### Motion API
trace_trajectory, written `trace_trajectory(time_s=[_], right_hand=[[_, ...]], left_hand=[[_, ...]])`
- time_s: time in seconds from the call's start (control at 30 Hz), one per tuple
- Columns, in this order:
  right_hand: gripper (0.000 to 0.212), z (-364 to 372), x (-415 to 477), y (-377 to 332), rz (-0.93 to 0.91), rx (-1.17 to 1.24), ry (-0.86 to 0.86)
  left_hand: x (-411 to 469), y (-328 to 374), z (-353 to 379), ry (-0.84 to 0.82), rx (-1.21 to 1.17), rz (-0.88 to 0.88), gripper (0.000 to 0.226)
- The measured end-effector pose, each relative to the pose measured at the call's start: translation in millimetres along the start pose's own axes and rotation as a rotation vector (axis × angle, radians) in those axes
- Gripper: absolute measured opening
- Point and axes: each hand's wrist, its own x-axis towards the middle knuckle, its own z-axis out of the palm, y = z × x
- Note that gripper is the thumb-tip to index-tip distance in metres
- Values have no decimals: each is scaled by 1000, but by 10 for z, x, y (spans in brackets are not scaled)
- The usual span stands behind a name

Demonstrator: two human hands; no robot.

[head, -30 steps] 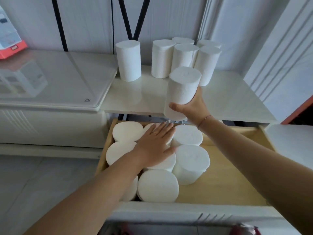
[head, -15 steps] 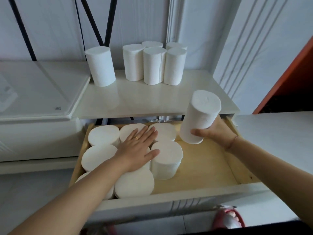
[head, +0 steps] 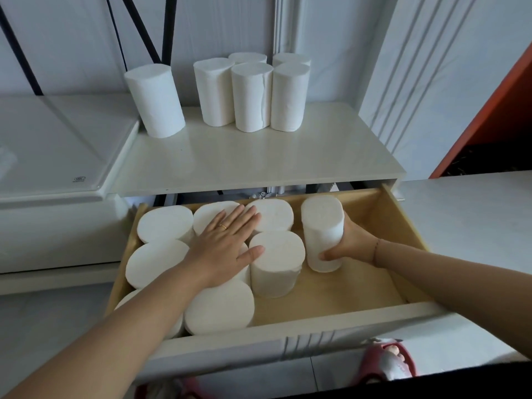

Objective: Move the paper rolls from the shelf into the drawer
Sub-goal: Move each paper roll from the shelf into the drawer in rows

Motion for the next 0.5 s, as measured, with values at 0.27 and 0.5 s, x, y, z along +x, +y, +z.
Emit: trace_trajectory(time_s=[0.27,0.5], right_hand=[[130,-24,16,89,10,-17,-8],[126,-193,-21,66,90,14,-206]], left_hand=[[4,-9,9,14,-3,3,74],[0,-7,-6,13,-12,0,74]])
